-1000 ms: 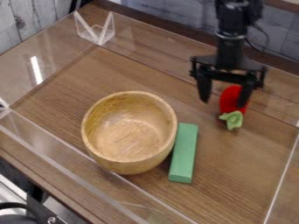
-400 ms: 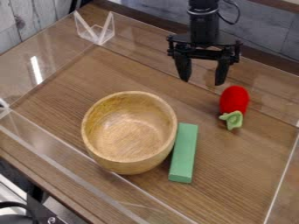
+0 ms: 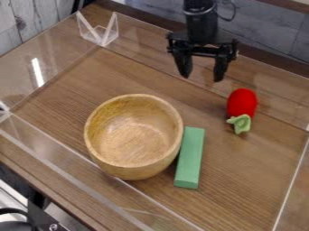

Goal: Move the red fruit to the right

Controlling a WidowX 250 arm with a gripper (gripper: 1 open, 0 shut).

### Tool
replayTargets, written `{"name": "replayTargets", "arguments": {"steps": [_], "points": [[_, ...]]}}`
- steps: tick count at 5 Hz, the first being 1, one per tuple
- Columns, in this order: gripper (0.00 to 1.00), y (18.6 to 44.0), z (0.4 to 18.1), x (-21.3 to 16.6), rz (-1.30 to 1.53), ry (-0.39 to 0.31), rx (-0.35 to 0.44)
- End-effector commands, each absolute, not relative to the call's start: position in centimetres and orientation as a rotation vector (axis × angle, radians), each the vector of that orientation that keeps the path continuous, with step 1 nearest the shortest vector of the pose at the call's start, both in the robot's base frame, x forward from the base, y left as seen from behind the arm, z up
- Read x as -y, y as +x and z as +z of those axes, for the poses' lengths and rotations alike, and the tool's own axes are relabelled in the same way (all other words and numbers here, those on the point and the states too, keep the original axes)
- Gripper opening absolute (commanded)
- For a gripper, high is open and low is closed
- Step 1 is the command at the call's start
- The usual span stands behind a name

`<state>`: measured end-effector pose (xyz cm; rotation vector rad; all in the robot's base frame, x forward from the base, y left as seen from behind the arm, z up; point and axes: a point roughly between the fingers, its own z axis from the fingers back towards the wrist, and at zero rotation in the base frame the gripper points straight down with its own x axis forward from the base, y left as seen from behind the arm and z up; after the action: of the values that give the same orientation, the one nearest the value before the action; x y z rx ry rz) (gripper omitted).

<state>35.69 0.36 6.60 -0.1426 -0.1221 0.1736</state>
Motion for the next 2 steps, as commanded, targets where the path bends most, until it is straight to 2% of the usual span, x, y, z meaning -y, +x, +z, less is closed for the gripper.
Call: {"name": "replayTargets", "arguments": {"steps": [1,2], "points": [[1.00,37.2,9.1,-1.6,0.164,-0.136,0.190],[1.00,37.8,10.3,-2.9,0.160,-0.131,0.208]]}}
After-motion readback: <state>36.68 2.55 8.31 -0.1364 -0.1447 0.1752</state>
